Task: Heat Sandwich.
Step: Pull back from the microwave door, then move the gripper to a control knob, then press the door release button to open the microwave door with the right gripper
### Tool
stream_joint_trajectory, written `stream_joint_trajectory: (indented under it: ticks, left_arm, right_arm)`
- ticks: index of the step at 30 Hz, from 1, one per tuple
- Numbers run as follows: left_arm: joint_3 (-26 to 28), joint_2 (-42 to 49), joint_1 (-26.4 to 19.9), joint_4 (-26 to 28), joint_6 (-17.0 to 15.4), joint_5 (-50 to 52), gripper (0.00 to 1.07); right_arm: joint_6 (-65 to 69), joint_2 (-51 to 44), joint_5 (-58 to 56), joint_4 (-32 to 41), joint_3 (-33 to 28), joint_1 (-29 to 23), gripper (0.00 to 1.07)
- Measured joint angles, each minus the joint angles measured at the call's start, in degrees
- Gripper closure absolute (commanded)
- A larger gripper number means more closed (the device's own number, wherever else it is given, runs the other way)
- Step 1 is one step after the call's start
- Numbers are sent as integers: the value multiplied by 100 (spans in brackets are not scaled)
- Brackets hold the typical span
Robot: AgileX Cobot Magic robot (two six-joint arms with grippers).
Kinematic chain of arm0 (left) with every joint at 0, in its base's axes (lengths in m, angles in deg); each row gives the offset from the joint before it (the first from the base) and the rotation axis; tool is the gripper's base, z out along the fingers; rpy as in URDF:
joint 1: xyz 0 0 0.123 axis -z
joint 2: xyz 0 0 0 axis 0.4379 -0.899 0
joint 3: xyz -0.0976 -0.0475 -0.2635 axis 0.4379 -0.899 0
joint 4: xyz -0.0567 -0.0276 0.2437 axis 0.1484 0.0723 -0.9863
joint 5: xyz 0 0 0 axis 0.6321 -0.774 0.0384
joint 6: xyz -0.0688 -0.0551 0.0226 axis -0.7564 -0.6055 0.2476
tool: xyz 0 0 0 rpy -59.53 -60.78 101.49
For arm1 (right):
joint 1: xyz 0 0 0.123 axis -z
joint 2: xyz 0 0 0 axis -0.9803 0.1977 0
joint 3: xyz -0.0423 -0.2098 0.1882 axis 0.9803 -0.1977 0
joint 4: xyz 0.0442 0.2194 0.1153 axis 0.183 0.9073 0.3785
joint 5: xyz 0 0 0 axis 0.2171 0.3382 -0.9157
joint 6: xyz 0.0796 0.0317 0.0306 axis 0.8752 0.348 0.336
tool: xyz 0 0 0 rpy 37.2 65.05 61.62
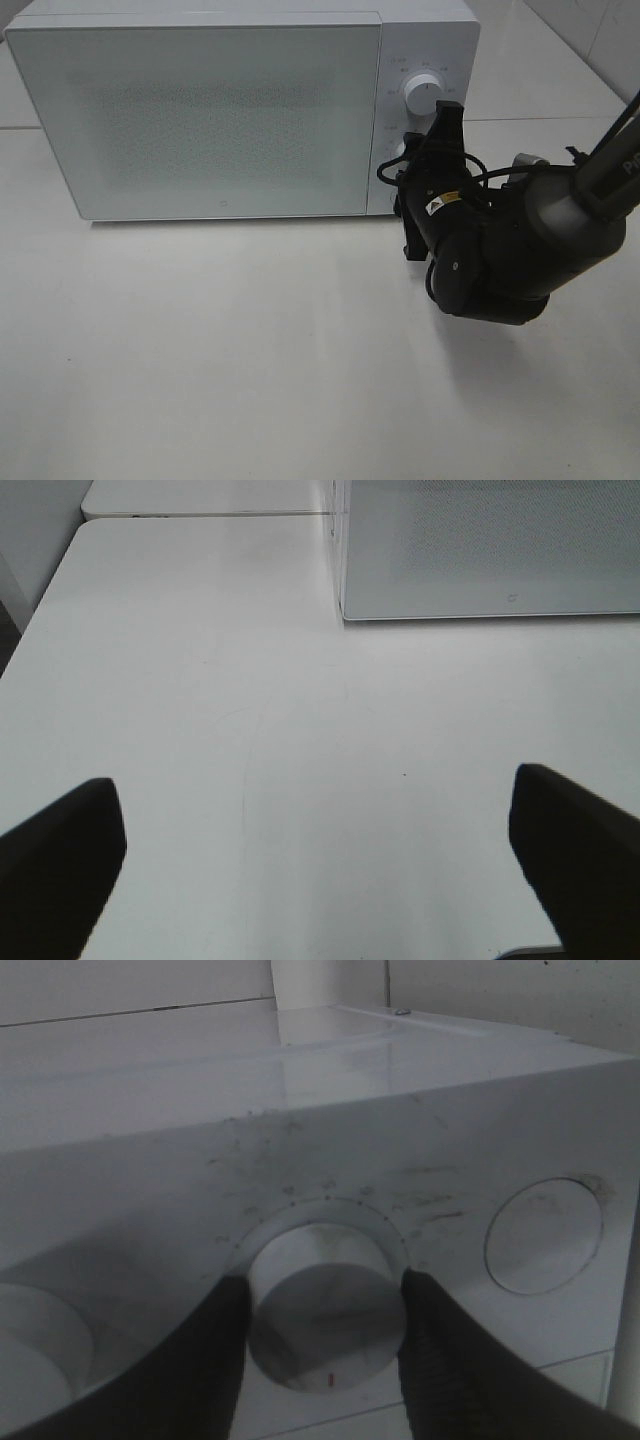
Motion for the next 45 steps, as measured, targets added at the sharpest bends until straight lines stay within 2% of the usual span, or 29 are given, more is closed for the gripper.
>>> stream_joint_trajectory:
  ticks: [6, 11, 13, 15, 16, 18, 19, 20, 24, 36, 45]
  left_arm:
    - [0, 0, 0, 0, 0, 0, 7]
    - [0, 0, 0, 0, 0, 0, 7]
    - [0, 0, 0, 0, 0, 0, 7]
    - [0, 0, 0, 0, 0, 0, 7]
    - [0, 0, 0, 0, 0, 0, 7]
    - [0, 0, 0, 0, 0, 0, 7]
    - [0, 0, 0, 0, 0, 0, 7]
    - [0, 0, 0, 0, 0, 0, 7]
    - [0, 0, 0, 0, 0, 0, 7]
    - [0, 0, 0, -6, 0, 0, 7]
    - [0, 0, 0, -6, 0, 0, 7]
  right_arm:
    - [-29, 0, 0, 0, 0, -6, 90]
    - [-69, 0, 0, 6, 0, -6, 82]
    - [-97, 0, 0, 11, 0, -6, 72]
    - [-109, 0, 0, 11, 0, -6, 69]
    - [-115, 0, 0, 11, 0, -6, 61]
    - [-126, 0, 0, 11, 0, -6, 52]
    - [-223, 0, 0, 40, 0, -6, 42]
    - [-223, 0, 0, 40, 0, -6, 42]
    - [-413, 0, -74, 63, -23, -17, 24]
    - [-418, -6, 6, -46, -86, -29, 26]
    - [-435, -481, 103, -733, -688, 34, 29]
